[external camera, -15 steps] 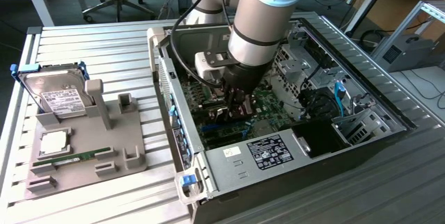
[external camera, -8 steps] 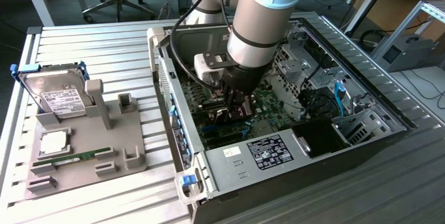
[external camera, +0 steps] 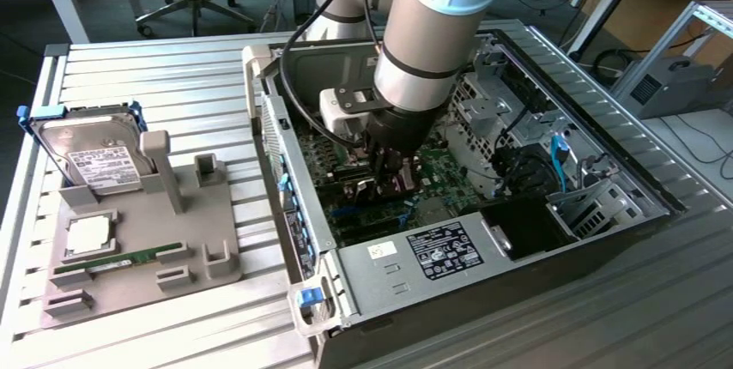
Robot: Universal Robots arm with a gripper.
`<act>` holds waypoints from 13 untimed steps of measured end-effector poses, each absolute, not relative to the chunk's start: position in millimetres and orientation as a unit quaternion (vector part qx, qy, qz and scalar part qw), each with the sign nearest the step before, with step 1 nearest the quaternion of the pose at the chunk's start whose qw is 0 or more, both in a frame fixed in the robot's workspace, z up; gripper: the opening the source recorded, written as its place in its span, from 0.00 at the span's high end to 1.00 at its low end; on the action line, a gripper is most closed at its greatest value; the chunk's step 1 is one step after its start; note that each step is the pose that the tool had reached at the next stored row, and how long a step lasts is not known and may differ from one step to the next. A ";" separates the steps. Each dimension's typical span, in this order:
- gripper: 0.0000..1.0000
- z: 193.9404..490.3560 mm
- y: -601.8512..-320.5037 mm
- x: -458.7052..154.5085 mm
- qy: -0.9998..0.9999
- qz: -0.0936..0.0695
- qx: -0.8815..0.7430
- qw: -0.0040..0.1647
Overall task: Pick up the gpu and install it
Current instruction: 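Insert the gpu into the slot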
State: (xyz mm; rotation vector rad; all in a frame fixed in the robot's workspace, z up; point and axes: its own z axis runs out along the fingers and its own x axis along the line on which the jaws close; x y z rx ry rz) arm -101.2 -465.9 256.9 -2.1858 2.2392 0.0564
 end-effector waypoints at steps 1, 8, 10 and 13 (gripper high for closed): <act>0.73 256.6 -465.9 -101.2 0.715 0.018 -0.698 0.006; 0.73 256.2 -465.9 -101.2 0.713 0.018 -0.700 0.006; 0.73 256.3 -465.9 -101.2 0.712 0.019 -0.702 0.007; 0.73 256.9 -465.9 -101.2 0.711 0.020 -0.703 0.007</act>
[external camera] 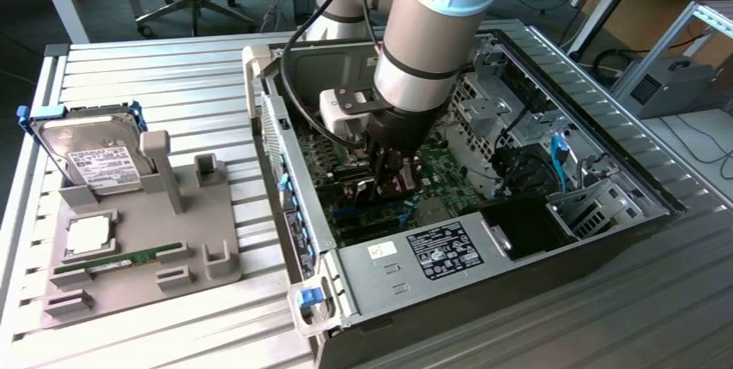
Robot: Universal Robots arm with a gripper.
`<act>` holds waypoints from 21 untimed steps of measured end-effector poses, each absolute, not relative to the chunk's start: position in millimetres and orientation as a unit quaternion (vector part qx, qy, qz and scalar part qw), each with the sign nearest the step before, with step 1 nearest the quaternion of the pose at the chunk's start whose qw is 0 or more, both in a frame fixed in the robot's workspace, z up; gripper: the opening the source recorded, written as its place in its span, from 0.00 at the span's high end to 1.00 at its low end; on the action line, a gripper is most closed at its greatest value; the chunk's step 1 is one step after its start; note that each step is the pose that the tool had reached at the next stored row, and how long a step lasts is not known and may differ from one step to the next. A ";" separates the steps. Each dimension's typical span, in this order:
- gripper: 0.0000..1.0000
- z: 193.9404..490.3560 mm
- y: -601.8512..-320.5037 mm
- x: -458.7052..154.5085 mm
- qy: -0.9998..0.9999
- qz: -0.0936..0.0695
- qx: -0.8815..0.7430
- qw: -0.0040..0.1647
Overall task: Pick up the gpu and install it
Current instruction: 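Insert the gpu into the slot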
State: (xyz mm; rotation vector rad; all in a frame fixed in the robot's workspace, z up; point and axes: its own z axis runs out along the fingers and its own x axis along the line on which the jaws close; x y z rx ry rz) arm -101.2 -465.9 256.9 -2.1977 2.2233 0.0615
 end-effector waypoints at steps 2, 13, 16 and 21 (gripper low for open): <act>0.73 257.1 -465.9 -101.2 0.710 0.022 -0.704 0.009; 0.73 257.5 -466.4 -101.1 0.706 0.023 -0.708 0.011; 0.73 257.7 -466.4 -101.2 0.706 0.023 -0.708 0.010; 0.73 257.5 -466.4 -101.2 0.706 0.023 -0.708 0.010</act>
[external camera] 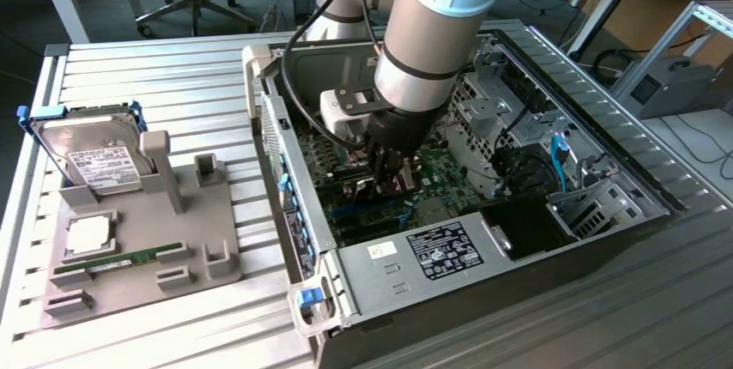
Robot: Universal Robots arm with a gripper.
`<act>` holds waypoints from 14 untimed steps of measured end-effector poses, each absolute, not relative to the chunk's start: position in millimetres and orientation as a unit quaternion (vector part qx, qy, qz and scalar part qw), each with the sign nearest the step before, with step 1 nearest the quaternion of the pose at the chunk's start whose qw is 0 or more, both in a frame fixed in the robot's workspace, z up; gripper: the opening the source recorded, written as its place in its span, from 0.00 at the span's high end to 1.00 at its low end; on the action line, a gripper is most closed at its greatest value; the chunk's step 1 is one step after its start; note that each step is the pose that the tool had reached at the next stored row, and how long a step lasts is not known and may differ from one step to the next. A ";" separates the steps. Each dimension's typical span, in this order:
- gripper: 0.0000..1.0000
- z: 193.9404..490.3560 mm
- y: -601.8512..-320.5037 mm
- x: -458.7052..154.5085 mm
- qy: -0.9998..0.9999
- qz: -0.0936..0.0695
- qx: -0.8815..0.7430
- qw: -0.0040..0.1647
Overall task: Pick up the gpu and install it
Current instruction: 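Insert the gpu into the slot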
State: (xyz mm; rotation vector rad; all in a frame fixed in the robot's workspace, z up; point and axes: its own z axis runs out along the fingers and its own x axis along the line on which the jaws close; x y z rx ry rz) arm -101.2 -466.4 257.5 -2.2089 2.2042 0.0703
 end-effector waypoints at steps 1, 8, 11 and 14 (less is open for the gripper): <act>0.73 257.2 -466.4 -101.2 0.707 0.023 -0.707 0.010; 0.73 255.8 -466.4 -101.2 0.711 0.022 -0.703 0.010; 0.73 255.7 -466.4 -101.2 0.711 0.022 -0.703 0.010; 0.73 255.7 -466.4 -101.2 0.711 0.022 -0.703 0.010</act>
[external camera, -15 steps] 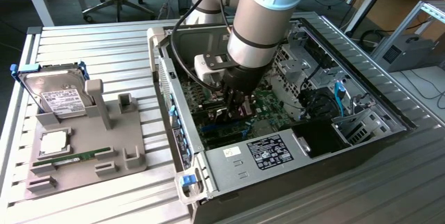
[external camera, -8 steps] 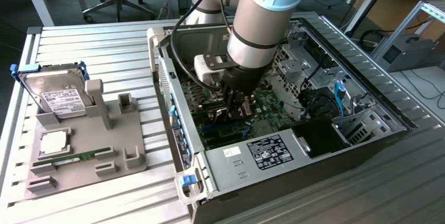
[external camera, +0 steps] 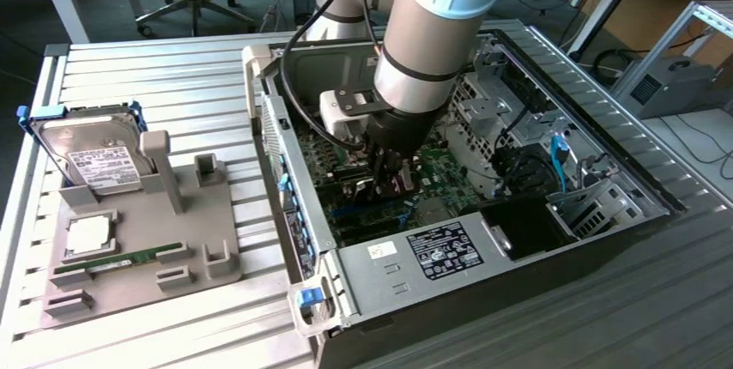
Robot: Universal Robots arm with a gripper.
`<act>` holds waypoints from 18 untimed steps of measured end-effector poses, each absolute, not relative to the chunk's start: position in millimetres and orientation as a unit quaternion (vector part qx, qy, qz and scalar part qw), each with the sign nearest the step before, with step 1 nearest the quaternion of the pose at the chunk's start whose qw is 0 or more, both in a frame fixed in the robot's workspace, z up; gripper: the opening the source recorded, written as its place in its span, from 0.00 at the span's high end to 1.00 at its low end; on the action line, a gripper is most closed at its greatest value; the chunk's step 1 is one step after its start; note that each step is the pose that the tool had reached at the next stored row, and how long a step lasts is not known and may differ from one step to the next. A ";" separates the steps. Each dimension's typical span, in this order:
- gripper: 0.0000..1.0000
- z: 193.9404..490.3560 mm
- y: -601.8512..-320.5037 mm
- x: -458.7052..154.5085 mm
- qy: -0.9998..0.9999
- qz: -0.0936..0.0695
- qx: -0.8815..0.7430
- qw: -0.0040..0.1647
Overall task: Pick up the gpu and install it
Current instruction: 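Insert the gpu into the slot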
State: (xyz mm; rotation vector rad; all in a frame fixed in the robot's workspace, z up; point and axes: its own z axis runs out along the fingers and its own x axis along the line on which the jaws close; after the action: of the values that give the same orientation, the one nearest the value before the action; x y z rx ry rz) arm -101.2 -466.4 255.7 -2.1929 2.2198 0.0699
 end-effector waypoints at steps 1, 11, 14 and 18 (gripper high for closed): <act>0.73 255.6 -466.5 -101.3 0.711 0.022 -0.703 0.010; 0.73 254.2 -466.8 -101.3 0.711 0.022 -0.703 0.010; 0.73 254.1 -466.8 -101.3 0.711 0.022 -0.703 0.010; 0.73 253.8 -466.8 -101.3 0.711 0.022 -0.703 0.010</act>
State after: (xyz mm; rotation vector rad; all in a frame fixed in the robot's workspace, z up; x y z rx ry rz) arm -101.3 -466.8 253.8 -2.1929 2.2198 0.0699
